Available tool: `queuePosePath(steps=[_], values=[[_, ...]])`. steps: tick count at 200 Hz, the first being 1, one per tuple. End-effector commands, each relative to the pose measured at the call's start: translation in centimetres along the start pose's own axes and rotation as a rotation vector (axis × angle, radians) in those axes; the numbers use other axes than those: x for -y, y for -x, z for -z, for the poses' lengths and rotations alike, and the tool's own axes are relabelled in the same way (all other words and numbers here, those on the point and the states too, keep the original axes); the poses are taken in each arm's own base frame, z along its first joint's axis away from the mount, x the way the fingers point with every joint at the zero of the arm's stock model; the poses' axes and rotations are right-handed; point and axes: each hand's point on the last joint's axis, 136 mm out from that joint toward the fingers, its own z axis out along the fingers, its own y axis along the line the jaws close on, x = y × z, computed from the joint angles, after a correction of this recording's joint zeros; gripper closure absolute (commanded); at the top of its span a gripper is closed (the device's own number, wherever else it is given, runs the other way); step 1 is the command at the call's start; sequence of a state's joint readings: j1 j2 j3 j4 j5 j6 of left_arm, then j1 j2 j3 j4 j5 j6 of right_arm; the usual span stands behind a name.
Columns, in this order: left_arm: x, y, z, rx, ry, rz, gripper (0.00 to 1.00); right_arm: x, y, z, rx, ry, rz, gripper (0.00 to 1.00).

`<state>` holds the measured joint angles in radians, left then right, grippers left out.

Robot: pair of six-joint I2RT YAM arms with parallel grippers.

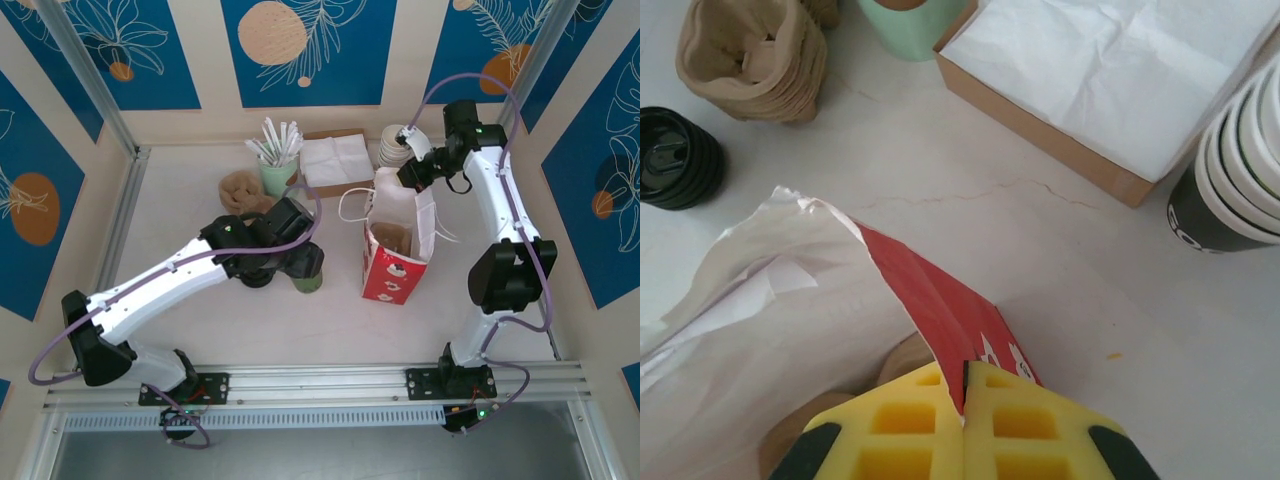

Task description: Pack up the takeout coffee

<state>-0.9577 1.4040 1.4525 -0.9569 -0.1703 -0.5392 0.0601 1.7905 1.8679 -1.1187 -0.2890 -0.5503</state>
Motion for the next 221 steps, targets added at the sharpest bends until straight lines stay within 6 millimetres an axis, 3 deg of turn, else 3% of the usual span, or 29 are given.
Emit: queuePosePath(steps=[1, 40, 71, 145, 185, 221], values=[[0.0, 1.1, 3.3, 0.056, -0.041, -0.004, 0.35, -1.1, 1.6, 0.8, 0.039, -0.022, -0.043, 0.98], [-0.2, 1.5, 5.6, 0.09, -0.054, -0.017, 0.34, -1.5, 3.3, 1.8, 0.124, -0.072, -0.279, 1.0], [0.2, 2.4, 8.1, 0.133, -0.092, -0.029, 0.34, -1.7, 3.2, 1.8, 0.116, -0.102, -0.467, 1.0], [0.7, 5.8, 13.7, 0.26, -0.118, -0.075, 0.33, -4.7, 3.4, 0.1, 0.115, -0.029, -0.531, 0.99], [1.6, 8.2, 14.6, 0.307, -0.122, -0.089, 0.32, -6.1, 4.2, 0.3, 0.133, 0.031, -0.486, 0.98], [2.9, 10.3, 13.4, 0.31, -0.133, -0.102, 0.32, -7.4, 4.1, 0.6, 0.141, 0.088, -0.461, 0.97]])
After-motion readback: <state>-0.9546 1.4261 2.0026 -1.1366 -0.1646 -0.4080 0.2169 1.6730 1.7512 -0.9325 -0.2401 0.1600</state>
